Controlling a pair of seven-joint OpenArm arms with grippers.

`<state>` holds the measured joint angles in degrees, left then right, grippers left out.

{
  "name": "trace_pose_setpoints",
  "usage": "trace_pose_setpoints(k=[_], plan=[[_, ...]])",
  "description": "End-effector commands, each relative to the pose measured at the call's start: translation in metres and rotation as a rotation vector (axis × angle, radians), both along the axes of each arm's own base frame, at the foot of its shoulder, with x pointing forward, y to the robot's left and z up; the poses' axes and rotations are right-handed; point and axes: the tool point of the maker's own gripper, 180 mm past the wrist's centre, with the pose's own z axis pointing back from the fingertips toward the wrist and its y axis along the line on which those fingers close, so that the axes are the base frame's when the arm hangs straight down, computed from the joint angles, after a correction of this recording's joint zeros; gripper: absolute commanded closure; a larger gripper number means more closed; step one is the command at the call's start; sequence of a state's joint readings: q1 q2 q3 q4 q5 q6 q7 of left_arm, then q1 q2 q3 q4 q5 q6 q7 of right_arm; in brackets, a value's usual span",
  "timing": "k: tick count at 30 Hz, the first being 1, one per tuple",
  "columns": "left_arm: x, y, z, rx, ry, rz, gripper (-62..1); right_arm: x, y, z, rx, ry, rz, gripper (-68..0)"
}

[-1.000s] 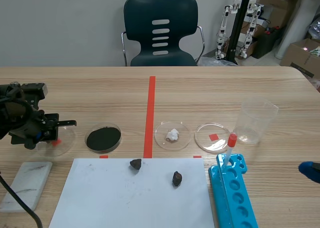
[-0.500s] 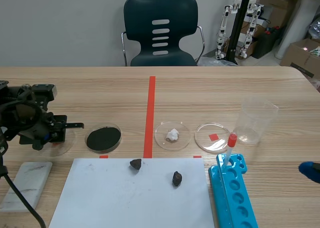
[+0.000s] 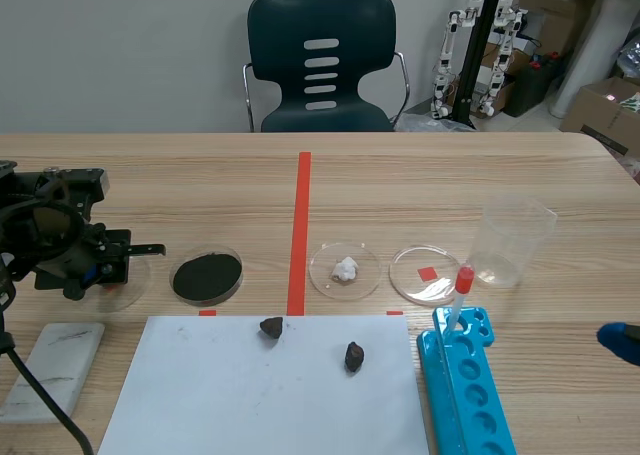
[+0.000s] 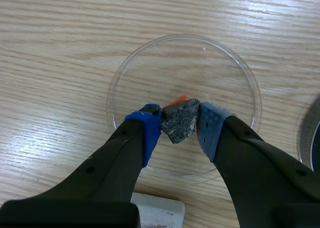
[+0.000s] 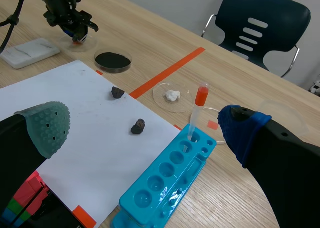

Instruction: Put the mineral in the empty petri dish

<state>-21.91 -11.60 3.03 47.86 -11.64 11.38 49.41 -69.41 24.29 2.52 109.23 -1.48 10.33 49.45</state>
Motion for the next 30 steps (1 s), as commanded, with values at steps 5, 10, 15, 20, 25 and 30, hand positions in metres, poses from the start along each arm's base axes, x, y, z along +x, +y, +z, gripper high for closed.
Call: trace_pose_setpoints(k=[5,10,15,20,25,30], plan=[[0.013,0.011,0.015,0.02,-0.061,0.05,-32.4,0.002,0.001,0.006,0.015,-0.019,0.0,-62.1],[0.012,0.015,0.016,0.027,-0.066,0.086,-48.1,0.002,0.001,0.006,0.015,-0.019,0.0,-62.1],[0.012,0.017,0.016,0.031,-0.067,0.1,-54.5,0.002,0.001,0.006,0.015,-0.019,0.0,-62.1],[0.013,0.018,0.019,0.033,-0.076,0.1,-59.2,0.002,0.001,0.006,0.015,-0.019,0.0,-62.1],[0.013,0.016,0.024,0.035,-0.097,0.091,-60.4,0.002,0.001,0.006,0.015,-0.019,0.0,-62.1],[0.013,0.014,0.027,0.036,-0.111,0.083,-62.0,0.002,0.001,0.006,0.015,-0.019,0.0,-62.1]])
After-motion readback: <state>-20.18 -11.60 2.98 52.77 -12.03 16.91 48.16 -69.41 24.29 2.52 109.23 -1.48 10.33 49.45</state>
